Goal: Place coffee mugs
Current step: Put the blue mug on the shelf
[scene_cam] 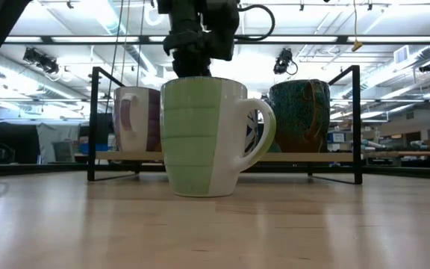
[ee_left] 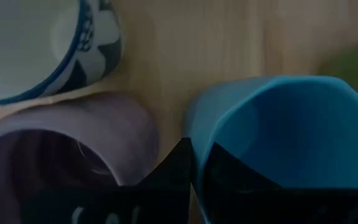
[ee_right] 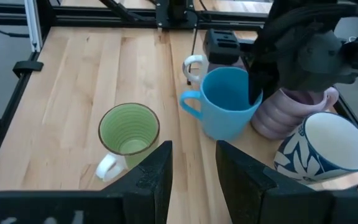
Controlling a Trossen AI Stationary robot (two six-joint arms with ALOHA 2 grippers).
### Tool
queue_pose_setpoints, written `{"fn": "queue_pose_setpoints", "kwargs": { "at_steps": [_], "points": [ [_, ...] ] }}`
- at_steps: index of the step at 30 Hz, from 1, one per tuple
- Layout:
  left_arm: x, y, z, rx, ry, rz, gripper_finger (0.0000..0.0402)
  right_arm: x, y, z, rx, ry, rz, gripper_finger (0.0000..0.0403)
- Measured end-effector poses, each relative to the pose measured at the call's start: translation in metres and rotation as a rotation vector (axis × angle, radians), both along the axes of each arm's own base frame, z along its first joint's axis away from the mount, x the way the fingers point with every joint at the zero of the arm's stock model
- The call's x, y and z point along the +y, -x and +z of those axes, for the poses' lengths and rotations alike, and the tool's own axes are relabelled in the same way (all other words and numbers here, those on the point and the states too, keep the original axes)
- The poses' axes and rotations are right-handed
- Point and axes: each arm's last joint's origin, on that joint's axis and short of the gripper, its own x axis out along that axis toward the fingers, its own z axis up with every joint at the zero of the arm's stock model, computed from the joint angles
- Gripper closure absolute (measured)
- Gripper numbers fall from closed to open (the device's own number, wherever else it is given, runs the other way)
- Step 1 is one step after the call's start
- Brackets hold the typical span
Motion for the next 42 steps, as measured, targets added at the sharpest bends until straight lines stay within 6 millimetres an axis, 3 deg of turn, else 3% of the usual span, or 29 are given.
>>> {"fn": "queue_pose_setpoints", "kwargs": {
  "at_steps": [16,27,42],
  "points": [
    [0.011,0.004,0.0,0.015,0.0,0.07,0.037,0.001,0.0,0.0,0.0,0.041,0.035,0.0274],
    [-0.002,0.001,0.001,0.022,-0.055,0.048,0.0341,0.001,0.0,0.0,0.002,0.044,0.04,0.0274],
    [-0.003,0.003,0.0,0.047,-0.116,0.106,0.0338,0.001,0.0,0.001,-0.002,0.045,0.042,0.0274]
  ]
}}
